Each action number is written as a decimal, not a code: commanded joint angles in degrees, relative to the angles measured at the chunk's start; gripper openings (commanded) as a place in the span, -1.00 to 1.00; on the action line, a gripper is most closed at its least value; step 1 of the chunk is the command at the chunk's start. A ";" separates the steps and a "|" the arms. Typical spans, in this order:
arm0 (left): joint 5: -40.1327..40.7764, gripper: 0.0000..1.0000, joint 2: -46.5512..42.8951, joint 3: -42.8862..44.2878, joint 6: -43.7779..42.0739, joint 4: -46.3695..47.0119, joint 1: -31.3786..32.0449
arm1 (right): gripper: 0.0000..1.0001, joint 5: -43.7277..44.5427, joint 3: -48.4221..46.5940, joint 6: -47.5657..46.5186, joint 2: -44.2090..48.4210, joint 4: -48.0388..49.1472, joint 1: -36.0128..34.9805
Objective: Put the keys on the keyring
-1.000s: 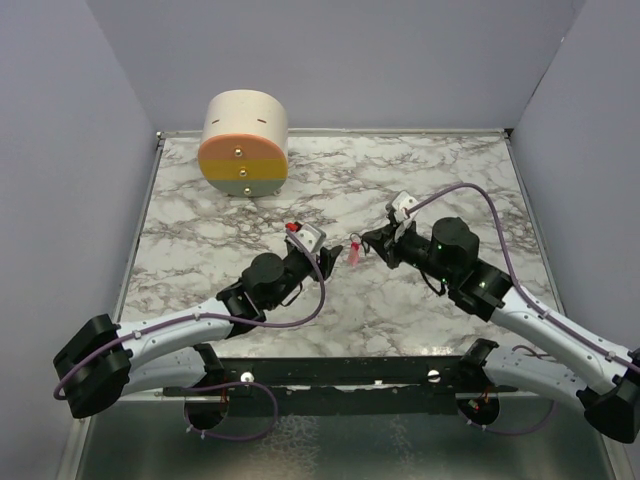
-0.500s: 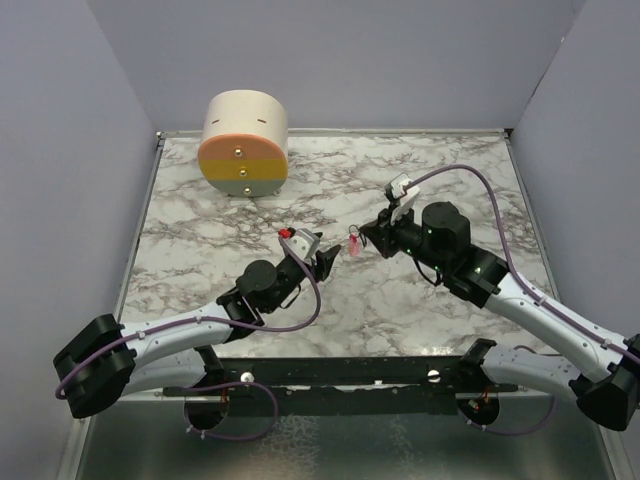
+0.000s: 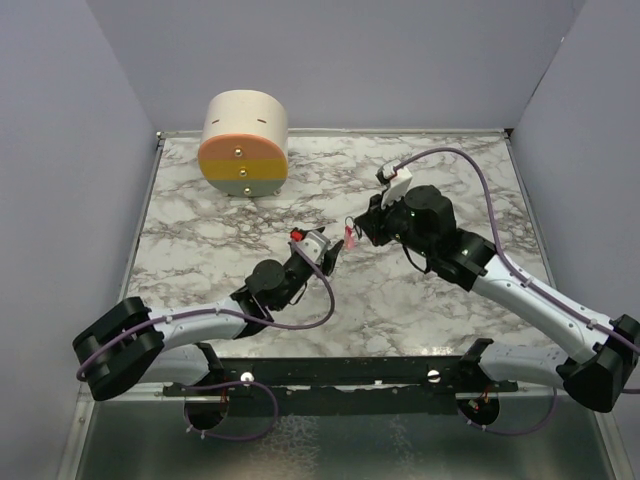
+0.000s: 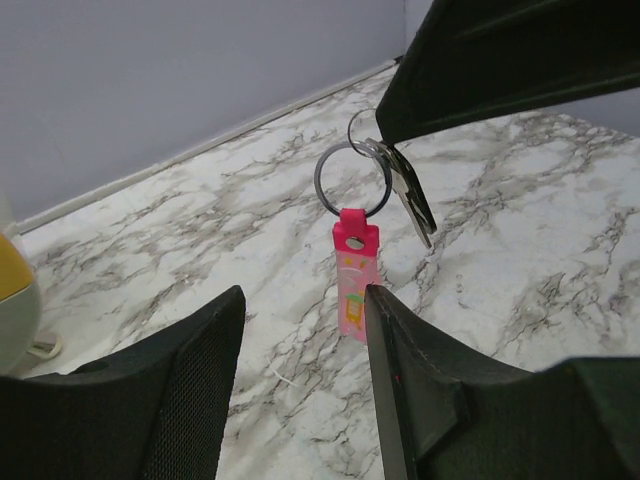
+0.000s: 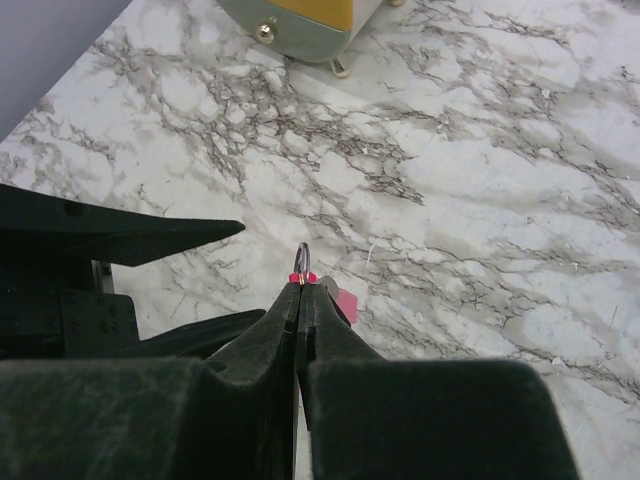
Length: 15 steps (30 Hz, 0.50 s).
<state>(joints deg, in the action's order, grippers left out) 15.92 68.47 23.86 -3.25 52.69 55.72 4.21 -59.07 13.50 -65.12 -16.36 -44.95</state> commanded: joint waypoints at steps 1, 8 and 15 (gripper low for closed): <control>2.19 0.08 3.83 -0.23 -4.61 8.85 0.17 | -0.98 2.90 -3.23 2.06 -1.55 -0.90 -0.07; 2.58 0.14 8.42 -2.96 -9.39 22.61 0.17 | -0.98 5.05 -6.13 2.72 -3.83 -1.93 -0.05; -0.25 0.14 13.72 -5.75 -11.55 39.02 0.17 | -0.98 5.20 -6.94 3.15 -4.32 -2.00 -0.05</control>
<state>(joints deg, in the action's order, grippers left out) 17.32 79.92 18.87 -12.71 78.15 55.72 7.62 -64.03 15.79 -69.06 -17.54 -44.95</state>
